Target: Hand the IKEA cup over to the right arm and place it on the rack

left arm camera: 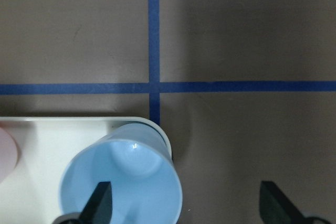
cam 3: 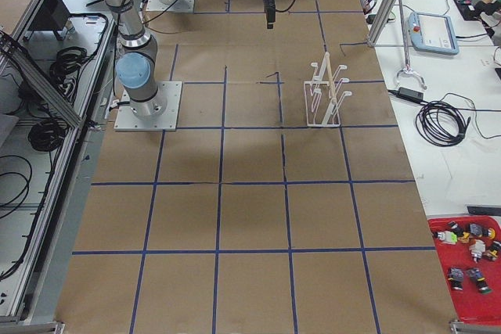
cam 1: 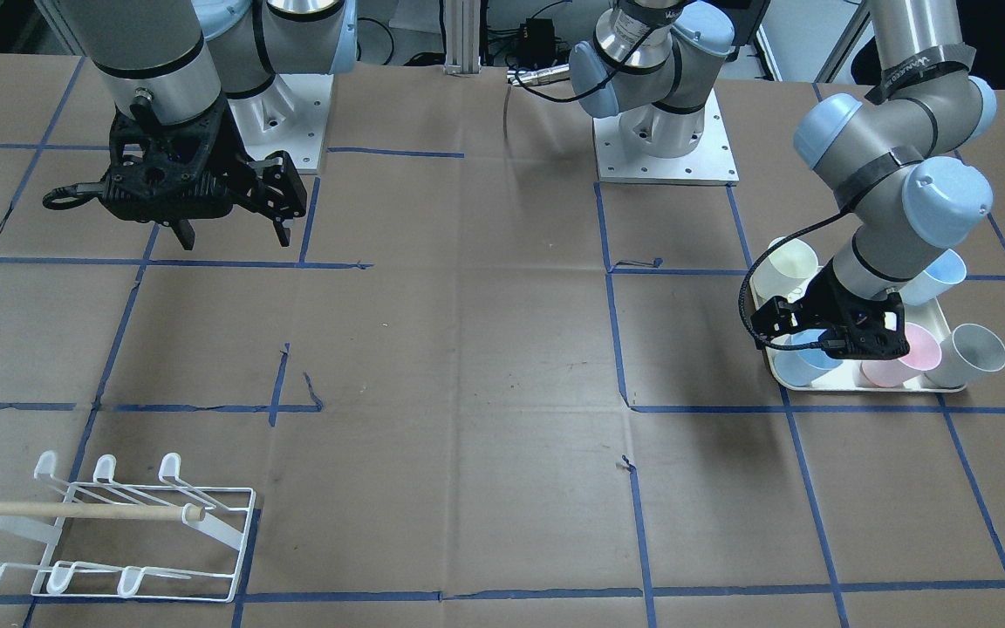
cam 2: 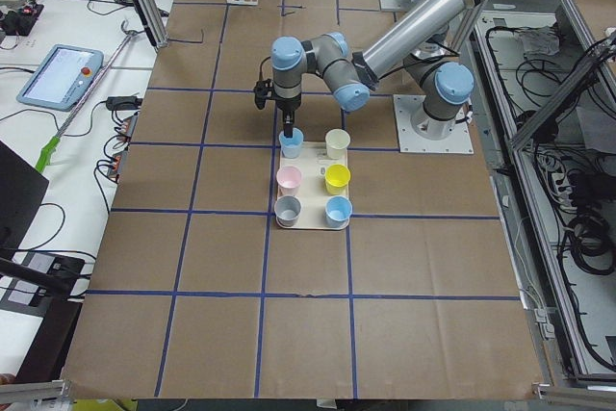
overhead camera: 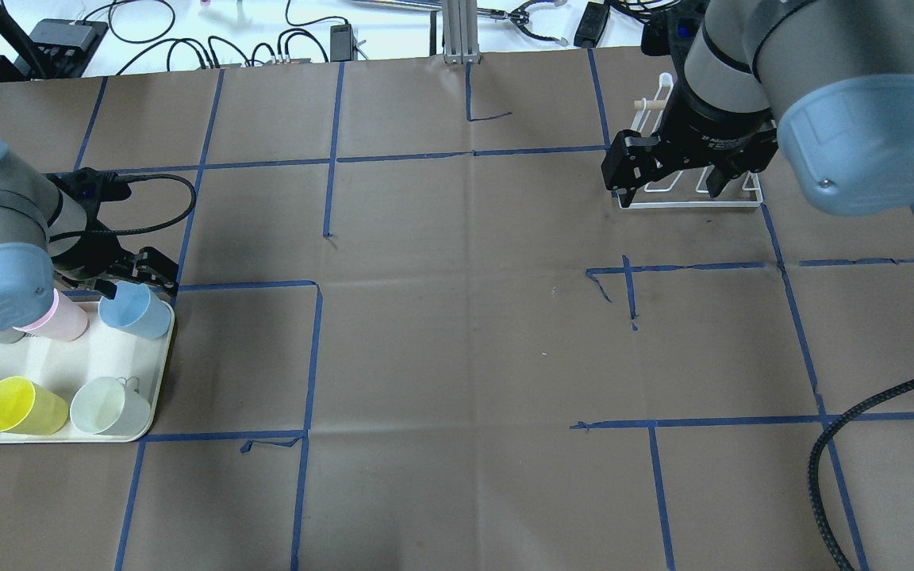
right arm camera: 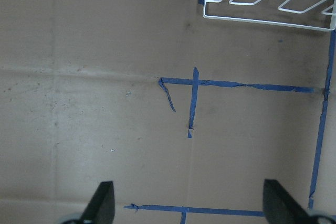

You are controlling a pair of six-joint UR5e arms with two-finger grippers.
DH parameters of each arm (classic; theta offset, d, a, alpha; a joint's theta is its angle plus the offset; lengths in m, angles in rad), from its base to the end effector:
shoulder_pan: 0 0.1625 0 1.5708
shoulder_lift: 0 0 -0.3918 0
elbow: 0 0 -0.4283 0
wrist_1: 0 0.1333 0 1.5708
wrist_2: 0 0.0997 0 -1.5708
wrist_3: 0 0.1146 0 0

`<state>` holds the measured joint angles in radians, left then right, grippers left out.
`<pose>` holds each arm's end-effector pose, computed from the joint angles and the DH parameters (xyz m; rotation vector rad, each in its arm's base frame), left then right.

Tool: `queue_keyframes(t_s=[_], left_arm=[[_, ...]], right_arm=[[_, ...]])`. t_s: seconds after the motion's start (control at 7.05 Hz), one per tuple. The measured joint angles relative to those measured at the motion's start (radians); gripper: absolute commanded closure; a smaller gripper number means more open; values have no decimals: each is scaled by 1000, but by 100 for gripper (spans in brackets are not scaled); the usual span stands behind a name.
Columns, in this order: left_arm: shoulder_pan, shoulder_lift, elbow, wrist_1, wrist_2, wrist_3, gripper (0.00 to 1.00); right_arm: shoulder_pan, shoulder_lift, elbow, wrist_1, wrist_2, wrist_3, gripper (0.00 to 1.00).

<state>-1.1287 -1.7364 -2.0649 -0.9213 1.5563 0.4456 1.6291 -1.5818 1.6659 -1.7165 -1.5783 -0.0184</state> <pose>0.0926 -0.5111 0.1708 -0.0054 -3.1241 -0.0047 0.1630 -0.5204 0.4101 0.1198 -3.1315 0.0968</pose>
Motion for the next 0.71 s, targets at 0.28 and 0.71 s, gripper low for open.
queue_keyframes(t_s=[0.28,0.71], left_arm=[[3,-7,-9,0,5,2,1],[6,-10,-9,-5,13,7,87]], right_arm=[[0,0,0,0,1,0,0],[0,0,0,0,0,0,0]])
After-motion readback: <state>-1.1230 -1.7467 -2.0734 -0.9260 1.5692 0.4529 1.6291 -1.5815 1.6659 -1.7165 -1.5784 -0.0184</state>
